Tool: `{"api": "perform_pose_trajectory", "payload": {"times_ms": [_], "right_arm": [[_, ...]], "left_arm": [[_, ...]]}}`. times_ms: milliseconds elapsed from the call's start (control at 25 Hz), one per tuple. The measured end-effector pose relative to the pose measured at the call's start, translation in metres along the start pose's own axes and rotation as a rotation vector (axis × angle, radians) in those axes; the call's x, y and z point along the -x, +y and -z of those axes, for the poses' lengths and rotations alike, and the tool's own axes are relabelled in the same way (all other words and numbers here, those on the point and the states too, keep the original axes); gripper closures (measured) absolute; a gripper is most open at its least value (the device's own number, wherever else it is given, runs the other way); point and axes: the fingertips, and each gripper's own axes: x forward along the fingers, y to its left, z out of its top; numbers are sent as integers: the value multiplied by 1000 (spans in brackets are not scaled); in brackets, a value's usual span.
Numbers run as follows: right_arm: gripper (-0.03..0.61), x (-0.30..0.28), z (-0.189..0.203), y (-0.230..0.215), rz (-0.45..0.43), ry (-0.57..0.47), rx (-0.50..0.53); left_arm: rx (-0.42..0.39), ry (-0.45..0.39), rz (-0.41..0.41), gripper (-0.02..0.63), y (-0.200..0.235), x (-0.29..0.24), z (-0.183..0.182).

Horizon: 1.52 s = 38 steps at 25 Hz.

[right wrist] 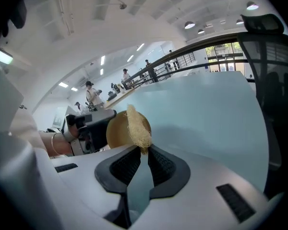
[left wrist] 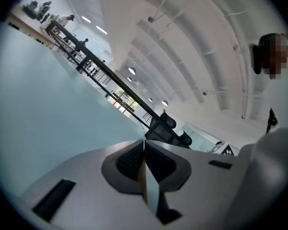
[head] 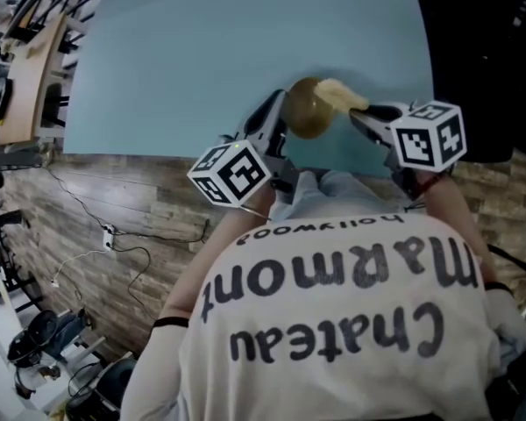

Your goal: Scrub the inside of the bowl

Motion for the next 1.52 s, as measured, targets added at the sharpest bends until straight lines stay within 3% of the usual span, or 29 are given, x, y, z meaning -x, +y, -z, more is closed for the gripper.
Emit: {"api": "perform_pose_trajectory", "payload": {"times_ms": [120,240,520,760,1000,1160,1280,1360,1520], "right_arm": [[511,10,-7,-4,-12,-52,-29],[511,13,-6,-9,-12,-58,-48],[511,15,-7,-14,-24,-62,-57],[511,15,-8,-27,-32,-53,-56],[511,12,-10,-33,-53,-48,-48],[511,8,-18,-36,-72,-71,-38],[511,4,-26,-36,-82,-100,-36],[511,3,-39,-37,-76,-130,-23],[511,18,-62,-21,-44,-197,-28]], "left_arm": [[89,-7,-17,603,10,-7,4],[126,-7,-68,603,28,-13,11],[75,42,-150,606,54,-20,27],[34,91,-168,604,62,-31,42],[66,93,-136,597,62,-39,47],[67,93,-125,514,62,-39,43],[-2,66,-159,495,67,-29,29],[-90,12,-170,499,61,-24,5],[-260,-68,-73,611,6,2,-41]]}}
